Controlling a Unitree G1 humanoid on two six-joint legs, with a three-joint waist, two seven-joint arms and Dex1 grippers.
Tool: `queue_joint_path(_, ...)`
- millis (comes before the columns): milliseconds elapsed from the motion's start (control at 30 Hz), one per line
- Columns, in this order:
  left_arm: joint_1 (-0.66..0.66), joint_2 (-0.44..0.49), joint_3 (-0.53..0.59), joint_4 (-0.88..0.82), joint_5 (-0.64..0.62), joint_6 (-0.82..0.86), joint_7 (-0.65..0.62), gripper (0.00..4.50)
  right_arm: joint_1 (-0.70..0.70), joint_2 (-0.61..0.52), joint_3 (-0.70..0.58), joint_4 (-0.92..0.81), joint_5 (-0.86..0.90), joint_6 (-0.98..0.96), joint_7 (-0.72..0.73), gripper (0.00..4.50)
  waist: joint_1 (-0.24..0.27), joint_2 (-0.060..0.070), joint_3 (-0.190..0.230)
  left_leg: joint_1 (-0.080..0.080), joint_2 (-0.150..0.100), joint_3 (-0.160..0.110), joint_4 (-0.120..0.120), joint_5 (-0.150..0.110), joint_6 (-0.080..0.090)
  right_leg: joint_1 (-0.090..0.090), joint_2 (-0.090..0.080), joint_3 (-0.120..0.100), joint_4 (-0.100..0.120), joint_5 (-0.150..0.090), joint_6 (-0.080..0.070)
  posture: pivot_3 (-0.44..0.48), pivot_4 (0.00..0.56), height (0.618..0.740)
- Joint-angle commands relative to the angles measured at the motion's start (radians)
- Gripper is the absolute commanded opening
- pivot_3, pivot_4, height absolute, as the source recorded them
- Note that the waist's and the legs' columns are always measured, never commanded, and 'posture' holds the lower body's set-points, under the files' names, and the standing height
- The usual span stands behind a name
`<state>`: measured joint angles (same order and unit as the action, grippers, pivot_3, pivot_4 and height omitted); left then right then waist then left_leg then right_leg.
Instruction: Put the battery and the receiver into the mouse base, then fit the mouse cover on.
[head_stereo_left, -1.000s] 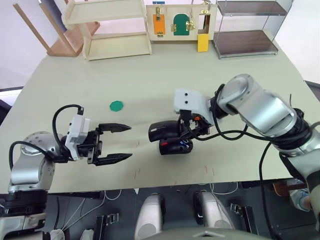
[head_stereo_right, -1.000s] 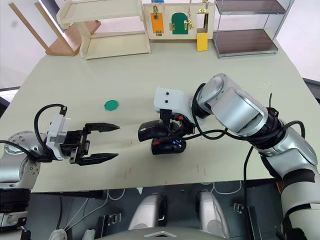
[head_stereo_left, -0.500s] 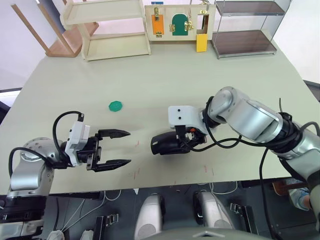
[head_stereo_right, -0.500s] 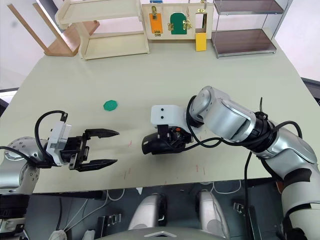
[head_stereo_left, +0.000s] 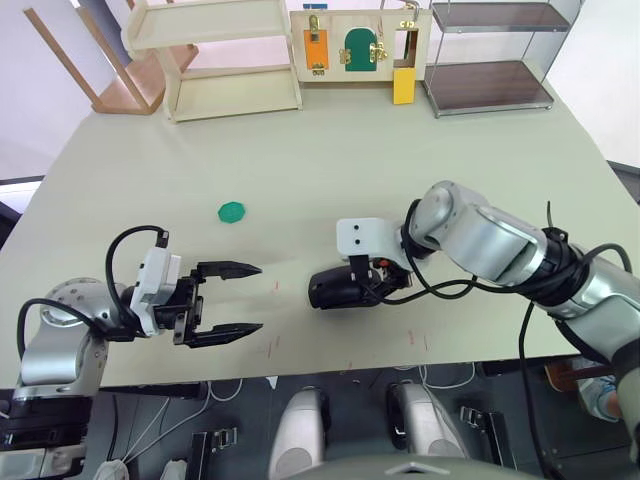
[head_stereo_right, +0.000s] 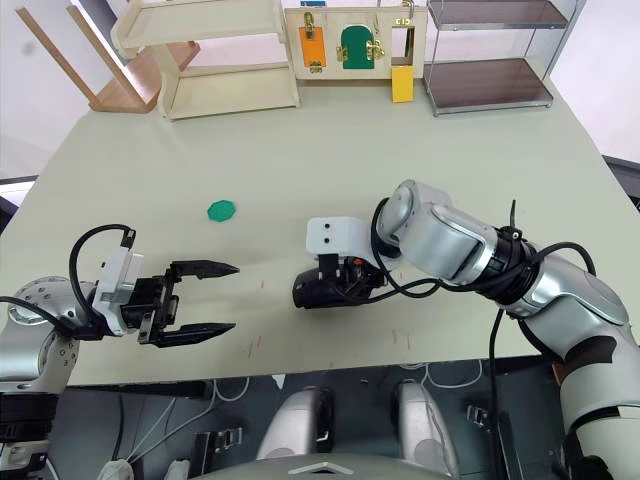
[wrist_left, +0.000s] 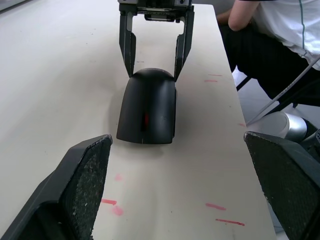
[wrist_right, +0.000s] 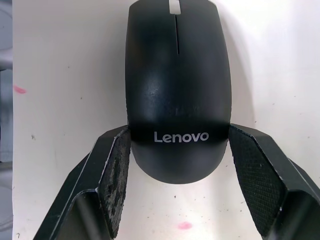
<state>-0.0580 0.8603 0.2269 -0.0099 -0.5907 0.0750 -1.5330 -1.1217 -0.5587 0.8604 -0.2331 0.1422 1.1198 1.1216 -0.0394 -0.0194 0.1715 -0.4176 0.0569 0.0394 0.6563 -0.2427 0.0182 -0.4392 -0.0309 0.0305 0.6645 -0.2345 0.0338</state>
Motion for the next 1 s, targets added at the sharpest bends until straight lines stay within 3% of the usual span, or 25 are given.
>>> queue_joint_path(33, -0.008, 0.006, 0.016, -0.011, -0.002, -0.021, -0.008, 4.50, -0.020, -0.013, 0.000, -0.013, -0.016, -0.011, 0.001, 3.01, 0.000, 0.000, 0.000, 0.000, 0.000, 0.000, 0.000, 0.000, 0.000, 0.000, 0.000, 0.000, 0.000, 0.000, 0.000, 0.000, 0.150, 0.740)
queue_joint_path(533, -0.002, 0.000, 0.017, -0.018, -0.005, -0.025, 0.006, 4.50, -0.023, -0.029, 0.008, -0.070, -0.006, 0.002, 0.037, 3.01, 0.000, 0.000, 0.000, 0.000, 0.000, 0.000, 0.000, 0.000, 0.000, 0.000, 0.000, 0.000, 0.000, 0.000, 0.000, 0.000, 0.150, 0.740)
queue_joint_path(1000, 0.006, 0.003, 0.024, -0.033, -0.011, -0.021, 0.017, 4.50, -0.018, 0.002, 0.014, -0.022, -0.028, 0.001, 0.000, 3.01, 0.000, 0.000, 0.000, 0.000, 0.000, 0.000, 0.000, 0.000, 0.000, 0.000, 0.000, 0.000, 0.000, 0.000, 0.000, 0.000, 0.150, 0.740)
